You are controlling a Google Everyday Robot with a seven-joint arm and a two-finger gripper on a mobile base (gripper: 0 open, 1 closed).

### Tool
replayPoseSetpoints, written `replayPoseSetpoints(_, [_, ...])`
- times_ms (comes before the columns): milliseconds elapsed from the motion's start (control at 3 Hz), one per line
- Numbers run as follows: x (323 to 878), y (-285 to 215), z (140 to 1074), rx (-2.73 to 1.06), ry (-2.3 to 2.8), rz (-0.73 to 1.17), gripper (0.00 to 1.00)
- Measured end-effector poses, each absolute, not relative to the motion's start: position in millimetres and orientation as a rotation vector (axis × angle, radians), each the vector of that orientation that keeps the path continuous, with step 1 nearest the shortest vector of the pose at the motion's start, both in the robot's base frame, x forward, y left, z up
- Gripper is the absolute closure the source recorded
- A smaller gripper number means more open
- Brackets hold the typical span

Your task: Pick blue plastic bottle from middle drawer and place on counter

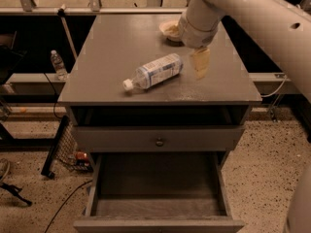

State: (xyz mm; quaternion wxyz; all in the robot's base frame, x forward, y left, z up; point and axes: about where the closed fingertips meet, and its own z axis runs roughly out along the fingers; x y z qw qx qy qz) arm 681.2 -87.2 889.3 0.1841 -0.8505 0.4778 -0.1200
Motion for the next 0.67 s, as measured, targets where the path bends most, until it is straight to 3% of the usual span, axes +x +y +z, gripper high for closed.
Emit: replayPoseSetpoints(667, [693,-179,891,-2.197,1.546,-0.238,0.00])
